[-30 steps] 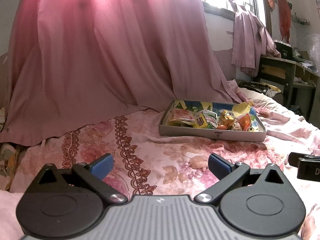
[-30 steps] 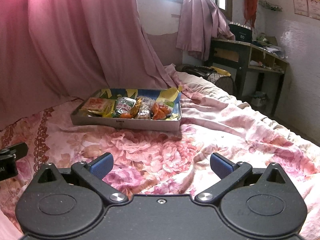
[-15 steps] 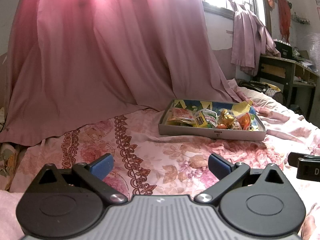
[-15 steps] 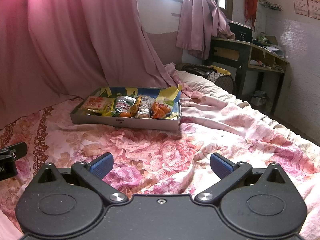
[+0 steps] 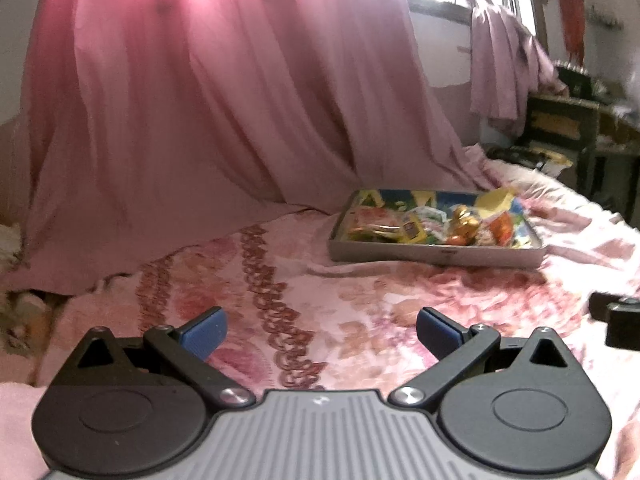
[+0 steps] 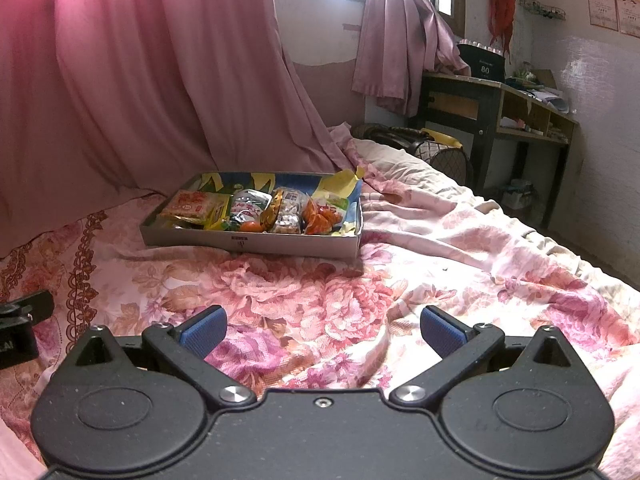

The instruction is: Organize snacks

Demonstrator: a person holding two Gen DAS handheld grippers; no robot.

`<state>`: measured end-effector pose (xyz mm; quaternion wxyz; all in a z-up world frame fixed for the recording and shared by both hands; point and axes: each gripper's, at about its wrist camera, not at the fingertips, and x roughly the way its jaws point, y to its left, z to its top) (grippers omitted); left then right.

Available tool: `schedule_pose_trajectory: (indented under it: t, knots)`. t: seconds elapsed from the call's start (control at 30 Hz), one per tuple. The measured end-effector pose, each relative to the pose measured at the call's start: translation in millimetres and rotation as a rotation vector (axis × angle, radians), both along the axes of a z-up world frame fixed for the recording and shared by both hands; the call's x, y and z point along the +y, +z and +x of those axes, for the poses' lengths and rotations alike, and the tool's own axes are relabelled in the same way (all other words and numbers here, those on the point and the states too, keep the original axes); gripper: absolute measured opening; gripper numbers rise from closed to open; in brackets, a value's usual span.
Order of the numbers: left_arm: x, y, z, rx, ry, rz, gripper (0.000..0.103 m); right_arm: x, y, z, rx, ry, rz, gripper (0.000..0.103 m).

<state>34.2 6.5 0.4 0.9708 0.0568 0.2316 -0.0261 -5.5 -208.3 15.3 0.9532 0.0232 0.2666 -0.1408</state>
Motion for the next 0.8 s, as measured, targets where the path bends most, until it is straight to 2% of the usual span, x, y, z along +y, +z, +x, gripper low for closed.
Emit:
schedule_pose_trajectory:
  t: [0.8]
  knots:
    - [-2.1, 1.1, 0.4, 0.027, -0.044, 0.014, 0.103, 0.1, 0.5, 0.8, 0.002, -0.001, 0.001, 0.102]
